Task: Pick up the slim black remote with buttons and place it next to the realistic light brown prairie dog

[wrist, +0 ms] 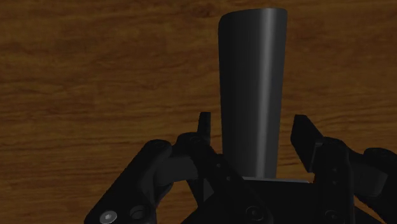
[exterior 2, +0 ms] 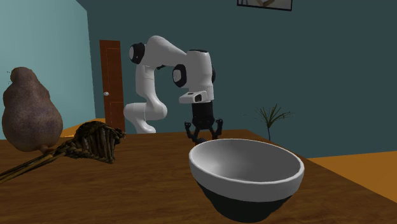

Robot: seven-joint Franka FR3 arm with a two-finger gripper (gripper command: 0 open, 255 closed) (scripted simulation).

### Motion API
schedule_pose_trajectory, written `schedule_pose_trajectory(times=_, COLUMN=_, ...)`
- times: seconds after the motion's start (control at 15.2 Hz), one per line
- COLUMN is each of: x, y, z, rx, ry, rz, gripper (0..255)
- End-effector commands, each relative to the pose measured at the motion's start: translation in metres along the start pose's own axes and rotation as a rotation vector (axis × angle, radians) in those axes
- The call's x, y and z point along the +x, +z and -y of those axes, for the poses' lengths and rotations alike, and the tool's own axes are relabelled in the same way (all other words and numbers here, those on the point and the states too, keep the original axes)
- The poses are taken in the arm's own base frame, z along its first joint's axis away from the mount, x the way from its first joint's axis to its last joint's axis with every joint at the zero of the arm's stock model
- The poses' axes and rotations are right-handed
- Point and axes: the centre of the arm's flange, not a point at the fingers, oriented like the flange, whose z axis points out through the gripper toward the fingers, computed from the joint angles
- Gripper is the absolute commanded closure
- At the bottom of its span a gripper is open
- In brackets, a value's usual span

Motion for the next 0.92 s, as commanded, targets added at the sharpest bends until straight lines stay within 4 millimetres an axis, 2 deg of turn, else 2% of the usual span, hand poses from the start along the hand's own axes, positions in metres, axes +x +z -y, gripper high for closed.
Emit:
schedule_pose_trajectory(times=0.0, x=0.000, y=0.000, z=0.000, rx=0.000, ry=0.000, rz=0.000, gripper=255)
schedule_pose_trajectory(times=0.53, x=0.000, y=0.000, z=0.000, rx=0.000, ry=0.000, rz=0.000, gripper=255)
schedule_pose_trajectory(times=0.86, x=0.000, y=-0.026, z=0.002, rx=0.000, ry=0.000, rz=0.000, gripper=255)
